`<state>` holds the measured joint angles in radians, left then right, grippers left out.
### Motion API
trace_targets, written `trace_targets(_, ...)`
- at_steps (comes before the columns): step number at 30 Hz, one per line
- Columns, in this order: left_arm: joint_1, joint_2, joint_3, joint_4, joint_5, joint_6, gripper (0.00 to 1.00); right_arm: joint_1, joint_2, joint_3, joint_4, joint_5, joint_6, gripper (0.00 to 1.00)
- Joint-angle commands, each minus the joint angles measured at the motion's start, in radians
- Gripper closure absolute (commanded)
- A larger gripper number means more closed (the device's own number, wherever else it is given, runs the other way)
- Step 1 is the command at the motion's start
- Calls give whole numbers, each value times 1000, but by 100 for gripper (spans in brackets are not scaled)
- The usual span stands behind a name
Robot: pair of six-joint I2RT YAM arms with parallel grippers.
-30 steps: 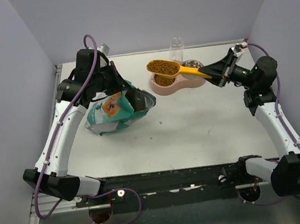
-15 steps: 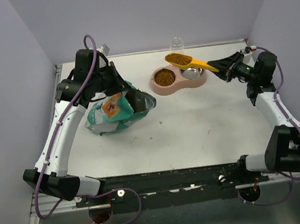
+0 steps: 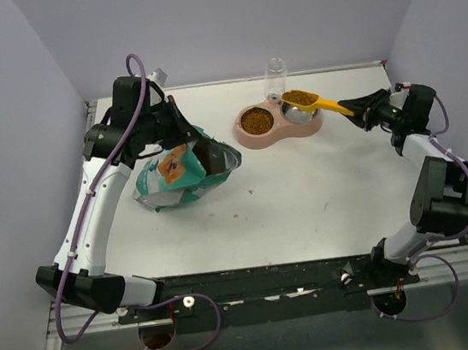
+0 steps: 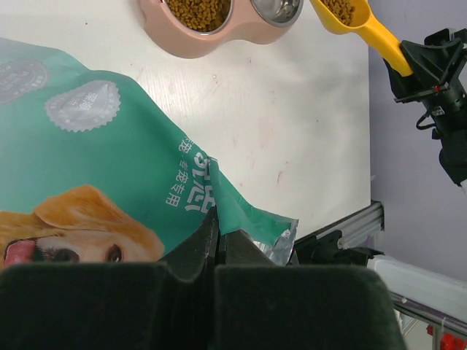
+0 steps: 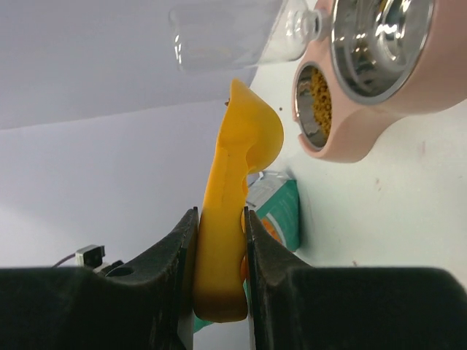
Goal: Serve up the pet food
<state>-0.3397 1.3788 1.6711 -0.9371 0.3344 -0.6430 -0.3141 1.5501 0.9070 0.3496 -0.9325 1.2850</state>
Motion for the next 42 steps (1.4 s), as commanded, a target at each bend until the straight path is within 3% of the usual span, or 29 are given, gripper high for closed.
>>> trace_targets(1, 10, -66, 45, 78, 77, -3, 100, -51, 59, 66, 2, -17, -105, 99)
trace_targets(9, 28, -84, 29, 73, 72, 3, 100, -79, 139, 173, -241, 18, -346, 99)
trace_targets(30, 42, -81, 29, 77, 72, 0, 100, -80, 283, 302, -348, 90, -454, 99)
trace_targets(42, 47, -75, 27, 81, 77, -1, 100, -51, 312, 423, -558, 175, -579, 99)
